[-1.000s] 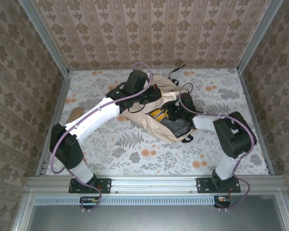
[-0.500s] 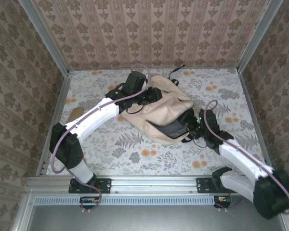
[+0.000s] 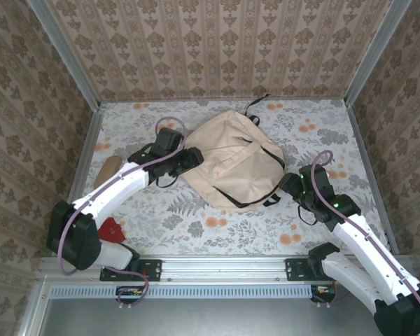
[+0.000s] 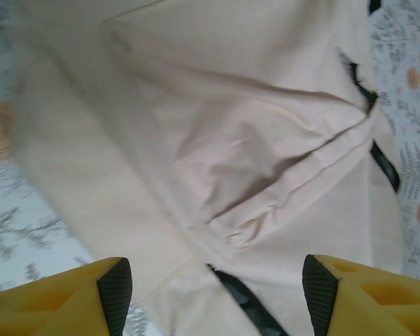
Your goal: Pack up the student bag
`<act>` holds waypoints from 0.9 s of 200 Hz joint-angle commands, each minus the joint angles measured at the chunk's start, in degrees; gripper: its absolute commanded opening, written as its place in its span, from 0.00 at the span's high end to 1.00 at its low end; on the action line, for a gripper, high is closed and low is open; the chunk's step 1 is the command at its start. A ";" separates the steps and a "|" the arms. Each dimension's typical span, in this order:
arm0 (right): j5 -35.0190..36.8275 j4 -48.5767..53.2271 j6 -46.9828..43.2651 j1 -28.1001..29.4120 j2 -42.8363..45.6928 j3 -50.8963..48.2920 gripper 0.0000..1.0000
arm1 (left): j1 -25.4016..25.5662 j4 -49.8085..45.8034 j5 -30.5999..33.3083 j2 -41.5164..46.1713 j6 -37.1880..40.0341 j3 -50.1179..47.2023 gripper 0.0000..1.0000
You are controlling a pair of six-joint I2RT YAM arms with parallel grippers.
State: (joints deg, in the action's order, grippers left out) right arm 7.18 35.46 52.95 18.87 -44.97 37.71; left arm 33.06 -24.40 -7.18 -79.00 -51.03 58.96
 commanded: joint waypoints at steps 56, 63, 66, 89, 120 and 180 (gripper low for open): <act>-21.77 -19.99 0.21 3.96 -15.32 2.50 0.25 | -1.18 14.86 -8.97 -2.04 -7.21 -8.86 0.32; -22.23 -20.83 0.77 4.11 -16.37 2.46 0.25 | -1.16 15.76 -9.64 -3.01 -7.48 -8.79 0.33; -22.26 -20.96 0.90 4.16 -16.79 2.50 0.25 | -1.15 16.09 -9.93 -3.32 -7.58 -8.78 0.34; -20.23 -19.18 1.70 4.44 -19.43 3.08 0.26 | -1.15 18.64 -12.31 -6.61 -8.34 -8.44 0.38; -18.01 -18.01 1.95 4.52 -20.95 2.99 0.27 | -0.86 19.24 -13.30 -10.58 -10.11 -7.41 0.44; -17.14 -17.17 0.56 4.54 -20.74 3.36 0.29 | -0.80 20.57 -12.83 -17.69 -12.85 -3.23 0.64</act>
State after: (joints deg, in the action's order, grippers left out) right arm -11.60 17.76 54.15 23.11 -65.76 39.51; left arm 32.16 -5.74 -19.18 -95.00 -62.39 52.69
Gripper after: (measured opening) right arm 0.718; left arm 0.400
